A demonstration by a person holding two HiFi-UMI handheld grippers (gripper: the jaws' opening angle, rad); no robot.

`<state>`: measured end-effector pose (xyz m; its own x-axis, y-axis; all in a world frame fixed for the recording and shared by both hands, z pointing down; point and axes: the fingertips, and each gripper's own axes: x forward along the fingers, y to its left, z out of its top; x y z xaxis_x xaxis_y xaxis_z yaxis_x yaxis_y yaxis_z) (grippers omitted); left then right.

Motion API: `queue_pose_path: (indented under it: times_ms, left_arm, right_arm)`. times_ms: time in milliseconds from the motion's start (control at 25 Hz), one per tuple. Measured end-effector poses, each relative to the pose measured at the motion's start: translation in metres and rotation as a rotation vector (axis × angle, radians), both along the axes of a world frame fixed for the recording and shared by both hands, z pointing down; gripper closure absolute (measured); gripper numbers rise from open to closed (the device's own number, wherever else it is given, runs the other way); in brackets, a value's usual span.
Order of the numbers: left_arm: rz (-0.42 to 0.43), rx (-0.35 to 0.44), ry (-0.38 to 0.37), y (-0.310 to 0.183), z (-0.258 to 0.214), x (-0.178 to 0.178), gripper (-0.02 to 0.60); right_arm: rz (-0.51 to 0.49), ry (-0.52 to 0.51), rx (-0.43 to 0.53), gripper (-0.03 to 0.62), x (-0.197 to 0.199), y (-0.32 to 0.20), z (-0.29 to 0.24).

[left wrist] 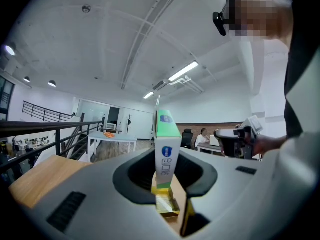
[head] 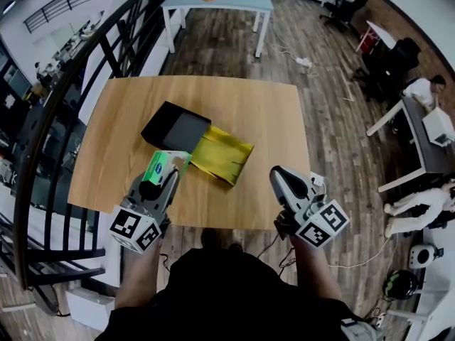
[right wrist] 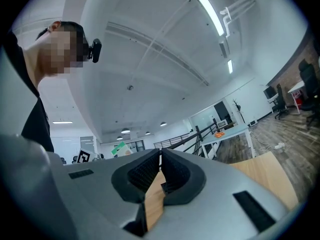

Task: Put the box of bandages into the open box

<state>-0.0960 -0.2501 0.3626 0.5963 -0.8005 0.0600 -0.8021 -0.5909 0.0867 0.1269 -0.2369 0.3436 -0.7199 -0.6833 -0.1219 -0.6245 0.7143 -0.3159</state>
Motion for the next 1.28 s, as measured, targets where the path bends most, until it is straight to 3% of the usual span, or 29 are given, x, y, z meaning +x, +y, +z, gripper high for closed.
queue_pose_path:
  times_ms: [240,440,1280]
  left_arm:
    - [0.039,0.006,0.005,-0.036,0.000,-0.024,0.483]
    - [0.076,-0.022,0.009,-0.055,0.013,-0.027,0.483]
    - [0.126,-0.238,-0.068,-0.137,0.111,0.050,0.483]
  right_arm:
    - [0.000,0.005,0.002,0.556,-0.040,-0.028,-0.005]
    - [0.022,0.016,-0.015,0.554,-0.048,-0.038,0.000]
    - [0.074,-0.028,-0.175,0.556,0.022,-0.094,0.065]
